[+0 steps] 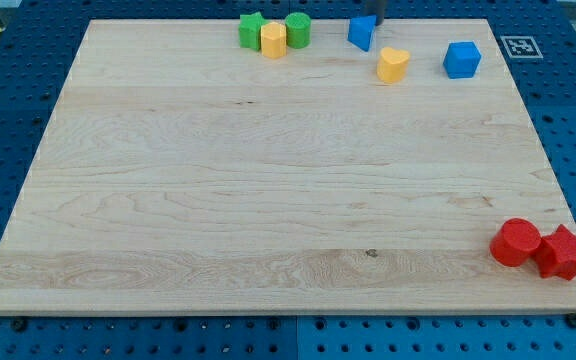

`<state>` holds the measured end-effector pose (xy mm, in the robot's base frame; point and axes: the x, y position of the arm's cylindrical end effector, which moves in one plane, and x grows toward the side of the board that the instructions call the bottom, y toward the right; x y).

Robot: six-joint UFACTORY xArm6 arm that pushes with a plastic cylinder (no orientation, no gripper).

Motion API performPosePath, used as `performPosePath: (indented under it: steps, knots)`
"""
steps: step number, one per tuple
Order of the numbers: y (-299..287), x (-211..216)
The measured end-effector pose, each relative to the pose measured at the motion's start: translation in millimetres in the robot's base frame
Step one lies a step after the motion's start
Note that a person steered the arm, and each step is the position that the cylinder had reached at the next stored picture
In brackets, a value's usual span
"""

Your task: Move the blue triangle bottom right of the green circle

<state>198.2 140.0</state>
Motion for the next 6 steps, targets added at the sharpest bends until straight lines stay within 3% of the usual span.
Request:
performPosePath:
  steps: [2,5,6]
  knots:
    - [-30.9,58.9]
    - [11.2,8.8]
    - [-14.4,11.5]
